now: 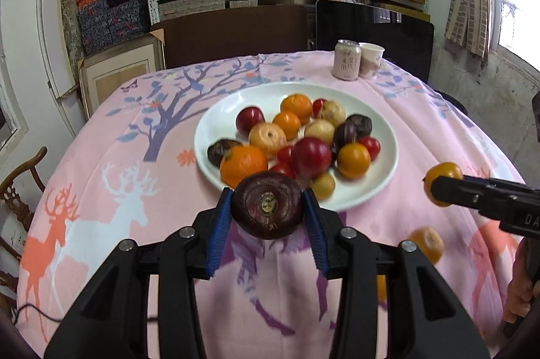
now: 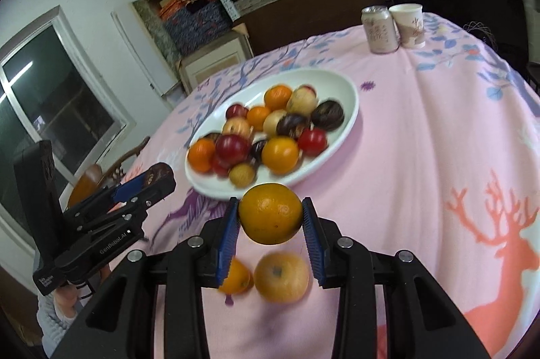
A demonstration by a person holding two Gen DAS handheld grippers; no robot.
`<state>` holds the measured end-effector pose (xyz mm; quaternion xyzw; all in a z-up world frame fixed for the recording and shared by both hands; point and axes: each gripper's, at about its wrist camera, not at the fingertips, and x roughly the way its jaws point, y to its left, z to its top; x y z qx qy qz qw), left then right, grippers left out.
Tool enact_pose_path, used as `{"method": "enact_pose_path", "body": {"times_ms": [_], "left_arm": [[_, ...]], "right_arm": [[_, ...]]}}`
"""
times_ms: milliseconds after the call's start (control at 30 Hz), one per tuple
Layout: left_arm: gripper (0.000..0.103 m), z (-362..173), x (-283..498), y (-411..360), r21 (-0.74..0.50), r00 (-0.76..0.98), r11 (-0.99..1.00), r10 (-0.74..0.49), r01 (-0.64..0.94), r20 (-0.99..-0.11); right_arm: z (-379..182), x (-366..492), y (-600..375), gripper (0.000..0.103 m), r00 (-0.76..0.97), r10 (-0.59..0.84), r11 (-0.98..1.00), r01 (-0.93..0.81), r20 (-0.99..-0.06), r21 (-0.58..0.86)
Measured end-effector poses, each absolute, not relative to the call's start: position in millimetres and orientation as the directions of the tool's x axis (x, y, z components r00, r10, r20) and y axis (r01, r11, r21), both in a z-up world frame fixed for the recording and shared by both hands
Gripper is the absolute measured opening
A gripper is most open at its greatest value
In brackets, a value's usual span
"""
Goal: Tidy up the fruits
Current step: 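Grasp an orange with the right gripper while the left holds the dark fruit, then carry both fruits onto the white plate and open both grippers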
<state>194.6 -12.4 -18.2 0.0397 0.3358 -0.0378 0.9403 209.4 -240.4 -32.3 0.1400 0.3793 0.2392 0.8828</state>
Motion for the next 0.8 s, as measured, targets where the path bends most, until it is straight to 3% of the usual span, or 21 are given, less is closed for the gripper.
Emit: {"method": "enact_pose_path", "body": {"times_ms": [233,567,600,633,667,700,800], "left_arm": [[0.041,-7,234,-25,0.059,0.776,0.992,-0.05,0.111,-0.628],[0.041,-17,283,-31,0.037,0.75,0.992,-0.068,0.123,-0.657],[0.041,-20,287,-30,0.037,0.745,0.992,-0.064,0.119,-0.664],[0.041,-23,289,-30,0.034,0.743,0.993,-0.063,0.114,-0.666],[0.042,-26,290,-29,0.03,0.739,0.993,-0.064,0.114,-0.67],[0.043,-27,290,-29,0.032,0.743,0.993,-0.064,0.114,-0.666],[0.06,-25,288,-28,0.04,0.756,0.994,-0.054,0.106,-0.652]], "right_arm": [[-7,250,-229,0.038,0.628,0.501,0.864,-0.32,-0.596,0.389],[-20,302,-198,0.038,0.623,0.45,0.893,-0.313,-0.64,0.324],[-21,305,-197,0.045,0.634,0.447,0.894,-0.307,-0.631,0.325],[-22,305,-198,0.063,0.642,0.445,0.895,-0.303,-0.625,0.326],[-21,303,-199,0.069,0.659,0.434,0.9,-0.293,-0.614,0.322],[-20,301,-202,0.069,0.674,0.427,0.903,-0.289,-0.602,0.318],[-14,298,-208,0.069,0.687,0.427,0.903,-0.286,-0.588,0.321]]}}
